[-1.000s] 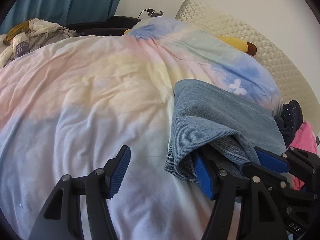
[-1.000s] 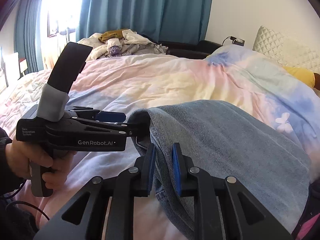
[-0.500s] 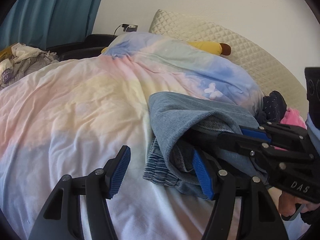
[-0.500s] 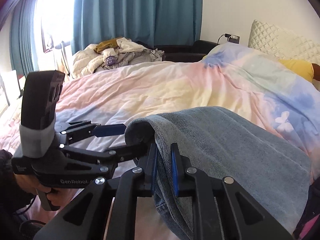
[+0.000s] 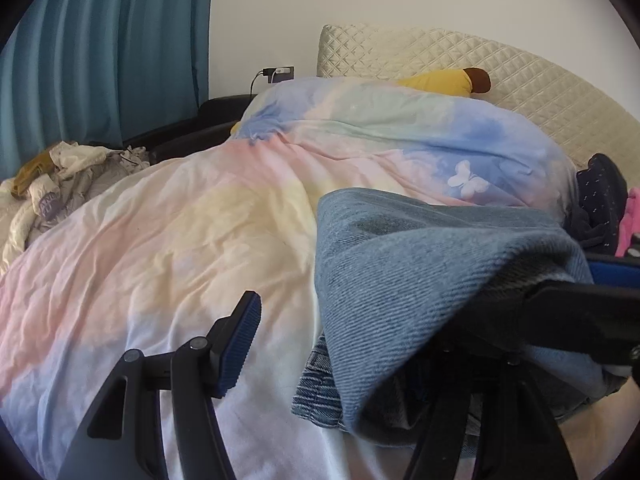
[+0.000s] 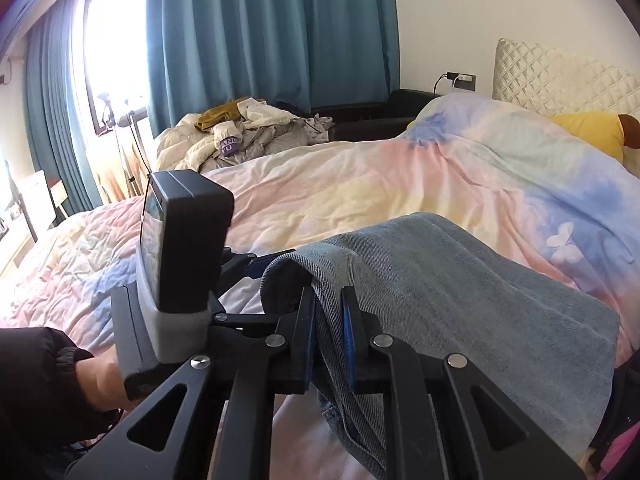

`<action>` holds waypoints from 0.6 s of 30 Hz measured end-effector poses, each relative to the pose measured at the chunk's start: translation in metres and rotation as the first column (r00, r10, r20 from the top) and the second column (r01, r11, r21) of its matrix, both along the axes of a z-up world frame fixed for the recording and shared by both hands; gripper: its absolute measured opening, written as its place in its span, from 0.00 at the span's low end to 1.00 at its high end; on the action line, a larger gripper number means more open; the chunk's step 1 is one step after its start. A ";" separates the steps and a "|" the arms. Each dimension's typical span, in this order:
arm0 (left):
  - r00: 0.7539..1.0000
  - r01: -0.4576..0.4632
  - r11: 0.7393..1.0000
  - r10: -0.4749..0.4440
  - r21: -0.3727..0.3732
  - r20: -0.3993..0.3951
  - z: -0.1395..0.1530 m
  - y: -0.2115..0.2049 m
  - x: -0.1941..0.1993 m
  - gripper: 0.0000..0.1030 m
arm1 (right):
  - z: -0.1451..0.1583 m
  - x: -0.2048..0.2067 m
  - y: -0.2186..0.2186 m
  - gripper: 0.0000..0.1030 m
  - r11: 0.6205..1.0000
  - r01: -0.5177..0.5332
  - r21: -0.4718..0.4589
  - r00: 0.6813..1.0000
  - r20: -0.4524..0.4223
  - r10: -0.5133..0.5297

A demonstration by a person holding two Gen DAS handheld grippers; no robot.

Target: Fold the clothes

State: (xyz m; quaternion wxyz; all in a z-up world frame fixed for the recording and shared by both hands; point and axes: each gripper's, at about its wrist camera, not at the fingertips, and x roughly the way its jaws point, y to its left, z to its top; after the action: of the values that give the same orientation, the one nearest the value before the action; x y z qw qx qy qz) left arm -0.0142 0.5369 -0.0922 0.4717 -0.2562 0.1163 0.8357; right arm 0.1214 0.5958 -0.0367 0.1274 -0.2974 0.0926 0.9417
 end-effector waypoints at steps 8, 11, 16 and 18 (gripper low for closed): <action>0.995 -0.091 0.995 0.092 0.039 -0.033 0.003 -0.014 -0.004 0.64 | -0.004 -0.010 0.006 0.11 0.999 0.031 -0.034 0.999 0.017 -0.030; 0.995 -0.098 0.995 0.099 0.036 -0.020 0.002 -0.021 -0.002 0.64 | -0.004 -0.014 0.005 0.11 0.999 0.034 -0.038 0.999 0.017 -0.033; 0.995 -0.100 0.993 0.102 0.067 -0.019 0.000 -0.038 0.008 0.64 | -0.007 -0.019 0.006 0.11 0.997 0.054 -0.052 0.998 0.025 -0.052; 0.994 -0.110 0.992 0.110 0.066 -0.003 -0.002 -0.043 0.009 0.64 | -0.009 -0.020 0.005 0.11 0.998 0.047 -0.049 0.999 0.030 -0.045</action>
State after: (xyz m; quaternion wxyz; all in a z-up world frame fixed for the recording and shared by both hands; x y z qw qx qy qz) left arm -0.0051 0.4934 -0.0943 0.4328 -0.2437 0.0759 0.8646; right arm 0.1015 0.6003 -0.0456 0.1428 -0.3118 0.1211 0.9315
